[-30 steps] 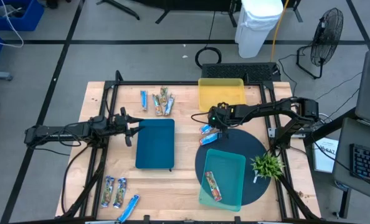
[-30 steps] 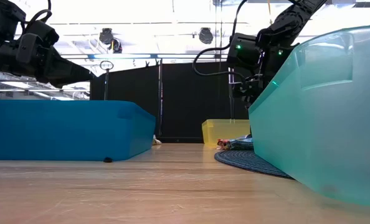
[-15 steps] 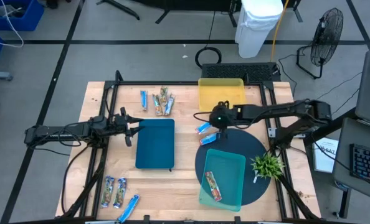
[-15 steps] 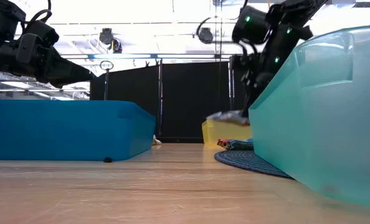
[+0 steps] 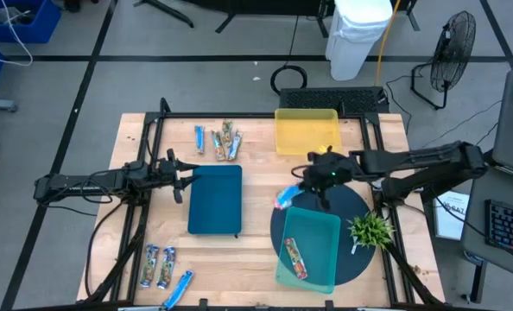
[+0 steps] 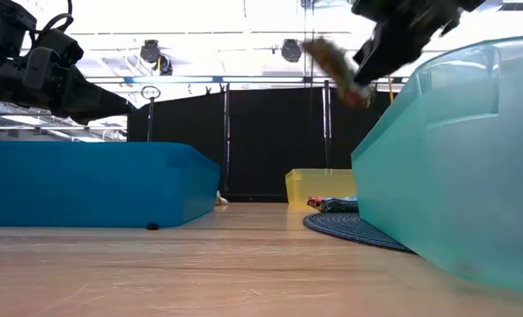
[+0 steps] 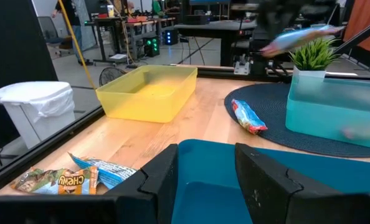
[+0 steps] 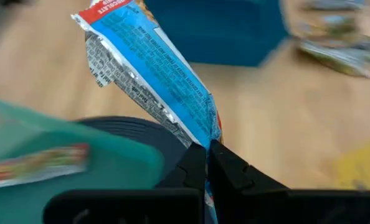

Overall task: Pick and place Granola Bars by type
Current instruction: Put the top red granola bar into the green bin

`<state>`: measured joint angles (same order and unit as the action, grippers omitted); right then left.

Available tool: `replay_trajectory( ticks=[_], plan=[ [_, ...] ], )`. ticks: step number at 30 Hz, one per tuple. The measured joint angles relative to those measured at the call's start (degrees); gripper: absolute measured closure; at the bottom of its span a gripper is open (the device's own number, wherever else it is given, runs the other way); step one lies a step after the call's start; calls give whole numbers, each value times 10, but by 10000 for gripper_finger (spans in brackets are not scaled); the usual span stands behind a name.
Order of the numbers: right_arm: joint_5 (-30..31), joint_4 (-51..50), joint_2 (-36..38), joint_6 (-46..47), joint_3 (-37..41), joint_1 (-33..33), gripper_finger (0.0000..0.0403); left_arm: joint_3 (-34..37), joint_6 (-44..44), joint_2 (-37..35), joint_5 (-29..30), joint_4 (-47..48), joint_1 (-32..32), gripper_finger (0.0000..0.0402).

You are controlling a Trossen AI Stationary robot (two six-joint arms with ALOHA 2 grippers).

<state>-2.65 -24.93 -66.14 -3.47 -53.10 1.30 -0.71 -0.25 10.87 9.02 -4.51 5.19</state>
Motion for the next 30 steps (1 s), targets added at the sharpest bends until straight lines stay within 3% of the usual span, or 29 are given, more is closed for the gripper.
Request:
replay_trajectory(
  ticks=[10, 17, 22, 30],
  plan=[
    [-81, 3, 19, 101, 1, 122, 401, 0, 0, 0, 0, 0, 0, 240],
    [-64, 70, 15, 172, 28, 192, 400, 0, 0, 0, 0, 0, 0, 240],
    [-5, 62, 4, 196, 31, 225, 401, 0, 0, 0, 0, 0, 0, 240],
    [-1, 4, -20, 218, -7, 233, 402, 0, 0, 0, 0, 0, 0, 240]
  ],
)
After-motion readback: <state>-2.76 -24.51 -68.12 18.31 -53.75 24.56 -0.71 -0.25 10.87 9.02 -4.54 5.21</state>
